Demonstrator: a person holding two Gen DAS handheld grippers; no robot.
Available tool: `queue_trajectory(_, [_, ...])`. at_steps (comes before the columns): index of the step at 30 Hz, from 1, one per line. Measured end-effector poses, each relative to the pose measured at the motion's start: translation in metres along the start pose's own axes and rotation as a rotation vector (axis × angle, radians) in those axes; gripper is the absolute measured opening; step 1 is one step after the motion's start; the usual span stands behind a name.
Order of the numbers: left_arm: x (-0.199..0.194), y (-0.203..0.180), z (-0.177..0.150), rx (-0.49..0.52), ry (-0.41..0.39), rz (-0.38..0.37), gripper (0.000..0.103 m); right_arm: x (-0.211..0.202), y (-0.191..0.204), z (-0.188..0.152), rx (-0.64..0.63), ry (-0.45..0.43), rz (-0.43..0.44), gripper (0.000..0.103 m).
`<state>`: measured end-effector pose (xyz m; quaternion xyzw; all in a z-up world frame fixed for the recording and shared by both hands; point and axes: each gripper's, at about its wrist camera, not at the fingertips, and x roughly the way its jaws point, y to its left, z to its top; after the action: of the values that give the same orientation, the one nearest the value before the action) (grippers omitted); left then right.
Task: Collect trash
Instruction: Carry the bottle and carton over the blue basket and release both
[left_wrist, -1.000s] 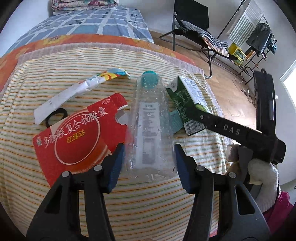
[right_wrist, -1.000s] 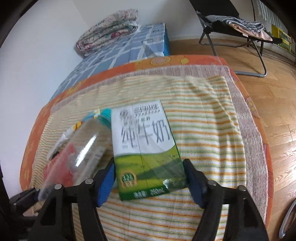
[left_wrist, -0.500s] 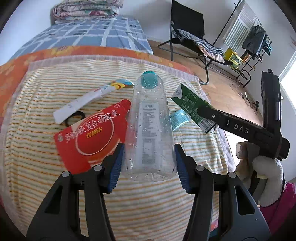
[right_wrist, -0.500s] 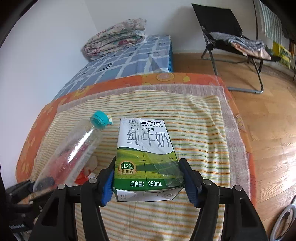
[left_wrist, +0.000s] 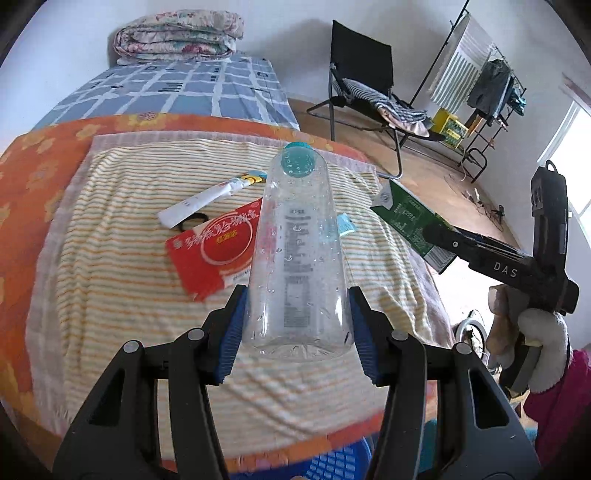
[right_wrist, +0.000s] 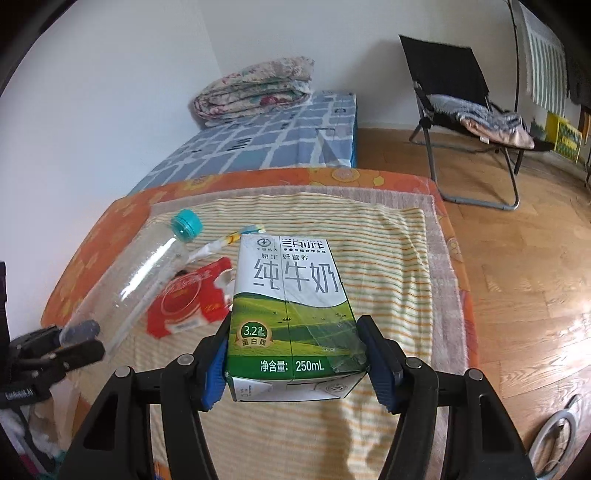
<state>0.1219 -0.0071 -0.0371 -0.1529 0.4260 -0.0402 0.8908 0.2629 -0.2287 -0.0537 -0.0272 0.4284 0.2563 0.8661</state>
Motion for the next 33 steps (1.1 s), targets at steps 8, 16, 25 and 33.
queue_trajectory(8, [-0.059,0.007,-0.037,0.009,-0.023,-0.010,0.054,-0.058,0.027,-0.026,-0.042,-0.034,0.033,0.066])
queue_trajectory(16, [-0.104,0.018,-0.085,-0.003,-0.017,-0.011,0.054,-0.103,0.063,-0.076,-0.095,-0.023,0.090,0.066])
queue_trajectory(25, [-0.135,0.025,-0.147,-0.010,0.026,-0.010,0.054,-0.133,0.090,-0.133,-0.132,-0.001,0.140,0.066])
queue_trajectory(33, [-0.147,0.021,-0.192,0.002,0.087,-0.024,0.054,-0.140,0.106,-0.176,-0.154,0.026,0.159,0.066])
